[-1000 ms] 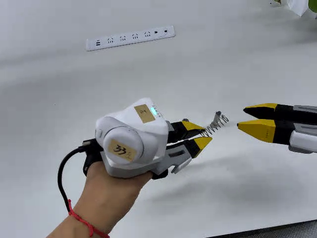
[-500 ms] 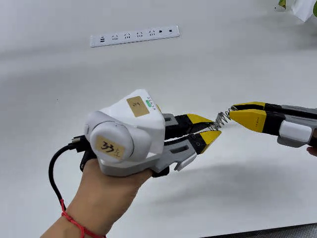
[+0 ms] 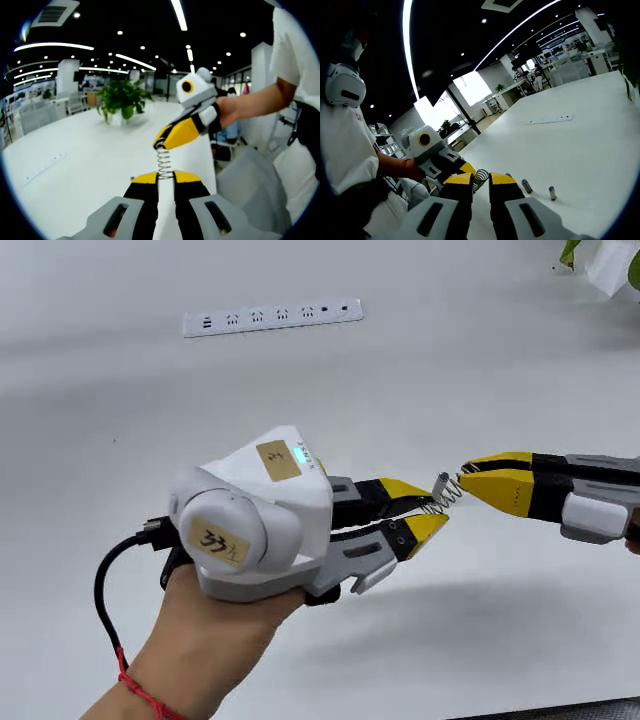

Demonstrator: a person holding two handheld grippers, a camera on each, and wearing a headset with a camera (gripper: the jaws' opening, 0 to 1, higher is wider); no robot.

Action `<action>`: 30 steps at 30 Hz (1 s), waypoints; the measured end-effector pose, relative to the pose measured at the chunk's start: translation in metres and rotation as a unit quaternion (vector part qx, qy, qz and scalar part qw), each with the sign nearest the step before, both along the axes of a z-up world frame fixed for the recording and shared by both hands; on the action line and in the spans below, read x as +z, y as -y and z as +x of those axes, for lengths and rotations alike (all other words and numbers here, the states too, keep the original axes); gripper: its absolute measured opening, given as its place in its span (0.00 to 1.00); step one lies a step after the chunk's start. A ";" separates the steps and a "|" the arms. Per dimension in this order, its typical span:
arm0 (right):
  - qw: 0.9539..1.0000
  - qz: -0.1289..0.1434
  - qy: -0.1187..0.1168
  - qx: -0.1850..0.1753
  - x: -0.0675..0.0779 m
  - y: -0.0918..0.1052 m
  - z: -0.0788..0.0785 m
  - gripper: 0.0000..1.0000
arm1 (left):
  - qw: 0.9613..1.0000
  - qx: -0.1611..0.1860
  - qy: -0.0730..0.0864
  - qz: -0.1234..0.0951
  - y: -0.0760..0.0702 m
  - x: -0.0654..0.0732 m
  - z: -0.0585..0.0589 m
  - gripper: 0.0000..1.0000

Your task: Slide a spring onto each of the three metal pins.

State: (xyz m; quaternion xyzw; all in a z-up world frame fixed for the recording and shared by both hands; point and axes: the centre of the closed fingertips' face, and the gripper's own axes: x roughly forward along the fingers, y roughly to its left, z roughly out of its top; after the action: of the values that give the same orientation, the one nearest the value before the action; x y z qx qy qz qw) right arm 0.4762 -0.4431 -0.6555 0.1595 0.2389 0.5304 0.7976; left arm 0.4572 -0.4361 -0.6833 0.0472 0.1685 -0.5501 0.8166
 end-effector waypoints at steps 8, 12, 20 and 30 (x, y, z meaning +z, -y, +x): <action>0.996 -0.059 0.046 0.050 0.001 -0.007 -0.008 0.13 | 1.000 -0.010 -0.007 0.003 0.001 -0.004 -0.006 0.10; 0.990 -0.093 0.071 0.076 0.000 -0.010 -0.013 0.12 | 1.000 -0.016 -0.006 0.008 0.001 -0.006 -0.008 0.10; 0.975 -0.149 0.113 0.121 -0.001 -0.020 -0.026 0.12 | 1.000 -0.027 -0.003 0.015 0.003 -0.009 -0.013 0.10; 0.957 -0.195 0.141 0.162 -0.006 -0.022 -0.036 0.12 | 0.999 -0.039 0.003 0.023 0.004 -0.012 -0.020 0.10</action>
State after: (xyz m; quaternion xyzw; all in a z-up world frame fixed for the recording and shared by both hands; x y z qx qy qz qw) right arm 0.4404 -0.4215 -0.6611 -0.1162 0.2453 0.6125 0.7424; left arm 0.4374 -0.4402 -0.6950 0.0747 0.1766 -0.5773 0.7937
